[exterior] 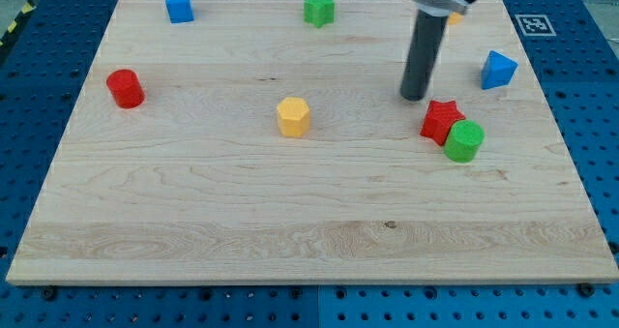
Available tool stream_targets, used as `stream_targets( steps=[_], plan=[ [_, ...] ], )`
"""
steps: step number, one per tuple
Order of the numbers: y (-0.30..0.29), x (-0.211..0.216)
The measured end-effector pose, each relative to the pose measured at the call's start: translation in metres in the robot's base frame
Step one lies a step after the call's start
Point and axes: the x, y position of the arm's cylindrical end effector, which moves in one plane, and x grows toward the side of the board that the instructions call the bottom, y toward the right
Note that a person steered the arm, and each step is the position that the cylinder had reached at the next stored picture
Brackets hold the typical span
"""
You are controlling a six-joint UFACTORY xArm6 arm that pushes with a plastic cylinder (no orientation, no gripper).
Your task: Separate the red star and green circle
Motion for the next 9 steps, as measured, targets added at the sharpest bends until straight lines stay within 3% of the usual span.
stream_targets(
  steps=[2, 3, 5, 6, 9],
  plan=[
    [0.083, 0.036],
    [0.067, 0.074],
    [-0.021, 0.102],
    [-0.053, 0.087],
    [-0.041, 0.031]
  ],
)
